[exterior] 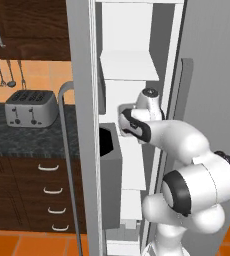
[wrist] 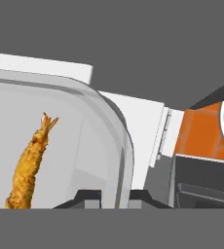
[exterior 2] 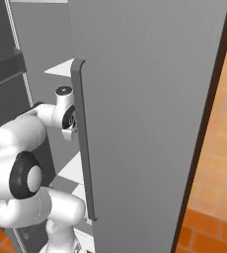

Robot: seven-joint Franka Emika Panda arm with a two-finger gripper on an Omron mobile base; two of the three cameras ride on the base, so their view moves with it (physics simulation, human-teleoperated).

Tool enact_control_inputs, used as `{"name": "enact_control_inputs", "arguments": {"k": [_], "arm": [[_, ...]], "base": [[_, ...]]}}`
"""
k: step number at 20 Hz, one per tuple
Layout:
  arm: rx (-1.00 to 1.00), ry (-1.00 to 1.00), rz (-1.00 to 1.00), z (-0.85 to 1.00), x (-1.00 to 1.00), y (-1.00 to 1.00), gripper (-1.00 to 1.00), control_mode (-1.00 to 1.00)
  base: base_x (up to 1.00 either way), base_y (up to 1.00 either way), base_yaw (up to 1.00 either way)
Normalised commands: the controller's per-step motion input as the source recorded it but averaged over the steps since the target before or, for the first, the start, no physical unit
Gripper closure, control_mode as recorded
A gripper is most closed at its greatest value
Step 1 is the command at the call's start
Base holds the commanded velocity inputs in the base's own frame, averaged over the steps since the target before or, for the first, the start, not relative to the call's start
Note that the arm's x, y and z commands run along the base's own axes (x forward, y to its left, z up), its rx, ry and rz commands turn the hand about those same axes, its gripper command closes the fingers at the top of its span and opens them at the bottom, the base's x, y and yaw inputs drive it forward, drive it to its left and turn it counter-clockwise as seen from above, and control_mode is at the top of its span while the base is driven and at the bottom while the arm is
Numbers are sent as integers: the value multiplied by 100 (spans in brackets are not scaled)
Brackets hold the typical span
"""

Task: Take the meat container that has the shrimp and place it on the second highest rack of the freezer. Then take the vegetable container that has the eggplant and squash and place it on the highest rack of the freezer.

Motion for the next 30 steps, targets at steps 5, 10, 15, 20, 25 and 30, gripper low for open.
{"name": "enact_control_inputs", "arguments": {"k": [5, 10, 15, 20, 25, 30], "arm": [[0, 0, -1, -15, 46, -3, 100, -100], [0, 0, 0, -3, 55, -9, 100, -100], [0, 0, -2, -28, 41, 0, 100, -100], [0, -1, -1, -36, 15, 0, 100, -100], [0, -2, 0, -8, 2, 0, 100, -100], [0, -3, 0, -1, 0, 0, 100, -100]], "base": [[0, 0, 0], [0, 0, 0], [0, 0, 0], [0, 0, 0], [0, 0, 0], [0, 0, 0]]}}
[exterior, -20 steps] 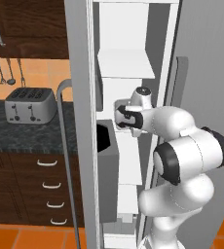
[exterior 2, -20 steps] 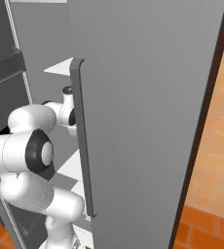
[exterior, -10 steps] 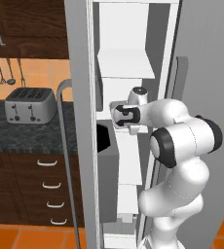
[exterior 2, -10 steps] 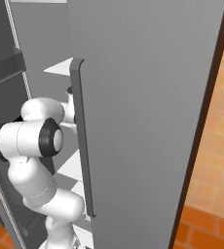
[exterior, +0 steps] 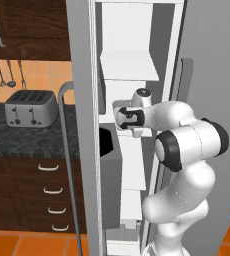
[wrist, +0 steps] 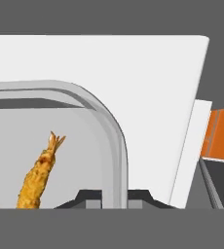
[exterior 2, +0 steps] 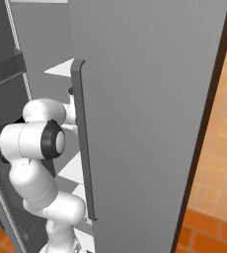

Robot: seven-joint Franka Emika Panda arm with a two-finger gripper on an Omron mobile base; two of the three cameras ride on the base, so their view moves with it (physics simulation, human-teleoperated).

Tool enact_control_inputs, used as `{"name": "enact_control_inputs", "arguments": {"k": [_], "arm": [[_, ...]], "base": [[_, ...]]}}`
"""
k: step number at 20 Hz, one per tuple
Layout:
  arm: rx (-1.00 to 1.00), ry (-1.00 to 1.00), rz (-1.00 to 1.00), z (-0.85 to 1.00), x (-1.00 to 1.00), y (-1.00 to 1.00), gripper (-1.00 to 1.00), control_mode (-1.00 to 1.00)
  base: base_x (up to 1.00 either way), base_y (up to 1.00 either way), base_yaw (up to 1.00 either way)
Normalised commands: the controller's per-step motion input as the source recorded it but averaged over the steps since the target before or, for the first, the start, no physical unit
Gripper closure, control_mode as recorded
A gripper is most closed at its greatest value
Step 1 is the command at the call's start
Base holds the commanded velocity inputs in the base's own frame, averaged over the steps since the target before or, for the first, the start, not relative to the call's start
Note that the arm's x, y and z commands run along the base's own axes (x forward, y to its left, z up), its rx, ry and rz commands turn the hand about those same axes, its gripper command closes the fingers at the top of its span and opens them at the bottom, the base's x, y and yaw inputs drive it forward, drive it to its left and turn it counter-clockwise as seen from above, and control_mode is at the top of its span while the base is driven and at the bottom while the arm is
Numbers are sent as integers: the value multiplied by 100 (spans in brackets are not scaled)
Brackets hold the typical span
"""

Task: Take the meat container that has the shrimp and place it on the second highest rack of the freezer. Then take the vegetable container that has the eggplant and squash and place it on the highest rack of the freezer.

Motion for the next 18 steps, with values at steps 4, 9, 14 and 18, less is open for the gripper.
{"name": "enact_control_inputs", "arguments": {"k": [4, 9, 14, 18], "arm": [[0, 0, 0, 0, 0, 0, 100, -100], [0, 0, 0, 0, 0, 0, -100, -100], [0, 0, 0, 0, 0, 0, -100, -100], [0, -5, 0, 10, -17, 0, -100, -100]], "base": [[0, 0, 0], [0, 0, 0], [0, 0, 0], [0, 0, 0]]}}
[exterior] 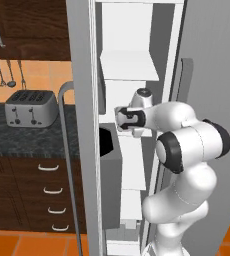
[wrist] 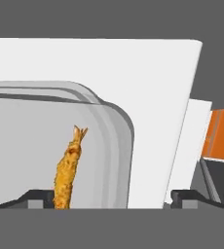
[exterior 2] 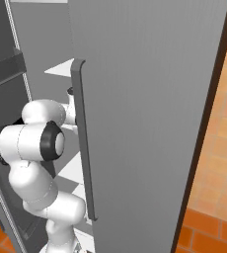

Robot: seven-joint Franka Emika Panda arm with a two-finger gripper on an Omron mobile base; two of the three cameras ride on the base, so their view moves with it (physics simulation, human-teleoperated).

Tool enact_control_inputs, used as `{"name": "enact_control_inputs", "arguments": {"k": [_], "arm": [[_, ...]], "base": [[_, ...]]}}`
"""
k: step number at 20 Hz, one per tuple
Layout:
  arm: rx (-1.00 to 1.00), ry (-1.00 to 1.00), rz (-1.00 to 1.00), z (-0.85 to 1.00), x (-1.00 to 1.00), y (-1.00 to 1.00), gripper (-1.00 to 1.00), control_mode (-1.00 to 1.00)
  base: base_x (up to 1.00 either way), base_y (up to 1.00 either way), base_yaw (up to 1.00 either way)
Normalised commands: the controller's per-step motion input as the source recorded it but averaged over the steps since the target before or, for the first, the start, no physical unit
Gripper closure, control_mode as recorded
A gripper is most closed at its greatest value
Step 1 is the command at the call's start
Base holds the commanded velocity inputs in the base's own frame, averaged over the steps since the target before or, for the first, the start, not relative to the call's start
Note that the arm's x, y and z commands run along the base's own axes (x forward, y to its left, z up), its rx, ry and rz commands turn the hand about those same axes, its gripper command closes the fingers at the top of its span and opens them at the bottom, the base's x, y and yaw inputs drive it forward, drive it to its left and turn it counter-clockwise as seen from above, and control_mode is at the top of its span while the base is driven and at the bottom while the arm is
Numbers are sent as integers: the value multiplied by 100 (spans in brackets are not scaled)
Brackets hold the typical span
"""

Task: Take the meat container that has the shrimp and place it on the second highest rack of the freezer. Then take the vegetable container that has the eggplant and squash and place it on the highest rack of the freezer.

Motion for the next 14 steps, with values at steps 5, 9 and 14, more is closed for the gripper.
{"name": "enact_control_inputs", "arguments": {"k": [5, 9, 14], "arm": [[0, -6, 0, 50, -56, -11, -100, -100], [0, -2, 0, 69, -56, -3, -100, -100], [-2, 0, 0, 47, -81, 2, -100, -100]], "base": [[0, 0, 0], [0, 0, 0], [0, 0, 0]]}}
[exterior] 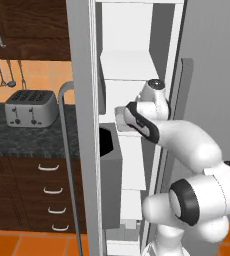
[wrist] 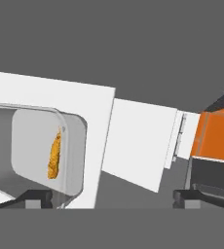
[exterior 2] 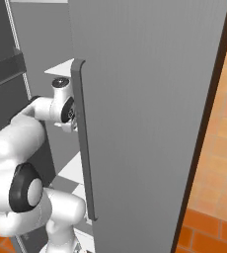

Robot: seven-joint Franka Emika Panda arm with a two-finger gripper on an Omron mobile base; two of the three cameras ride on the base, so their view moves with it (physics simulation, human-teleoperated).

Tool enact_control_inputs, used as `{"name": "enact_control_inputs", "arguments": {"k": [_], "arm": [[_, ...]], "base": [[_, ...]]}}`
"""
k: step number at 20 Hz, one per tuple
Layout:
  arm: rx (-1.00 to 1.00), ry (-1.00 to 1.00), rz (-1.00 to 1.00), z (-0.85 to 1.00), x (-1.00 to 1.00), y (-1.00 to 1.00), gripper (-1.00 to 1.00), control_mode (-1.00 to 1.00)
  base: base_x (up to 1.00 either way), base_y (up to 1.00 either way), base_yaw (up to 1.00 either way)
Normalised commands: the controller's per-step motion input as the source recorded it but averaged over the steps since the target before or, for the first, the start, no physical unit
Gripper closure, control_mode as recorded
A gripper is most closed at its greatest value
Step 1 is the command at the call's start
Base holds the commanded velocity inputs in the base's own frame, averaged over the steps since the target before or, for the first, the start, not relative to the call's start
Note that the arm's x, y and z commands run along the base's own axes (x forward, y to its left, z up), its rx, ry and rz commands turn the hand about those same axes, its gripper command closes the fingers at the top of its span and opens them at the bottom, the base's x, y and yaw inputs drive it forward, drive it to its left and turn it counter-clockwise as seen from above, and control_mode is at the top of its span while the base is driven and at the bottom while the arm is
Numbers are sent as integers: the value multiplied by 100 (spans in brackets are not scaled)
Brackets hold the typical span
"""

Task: Take the meat container that has the shrimp and place it on the second highest rack of the freezer. Then take the vegetable container that has the eggplant and squash and place it on the highest rack of the freezer.

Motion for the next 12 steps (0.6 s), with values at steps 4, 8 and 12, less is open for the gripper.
{"name": "enact_control_inputs", "arguments": {"k": [4, 8, 12], "arm": [[-3, -4, 2, 27, -100, 0, -100, -100], [0, 0, 9, 57, -94, 0, -100, -100], [0, -1, 15, 64, -87, 0, -100, -100]], "base": [[0, 0, 0], [0, 0, 0], [0, 0, 0]]}}
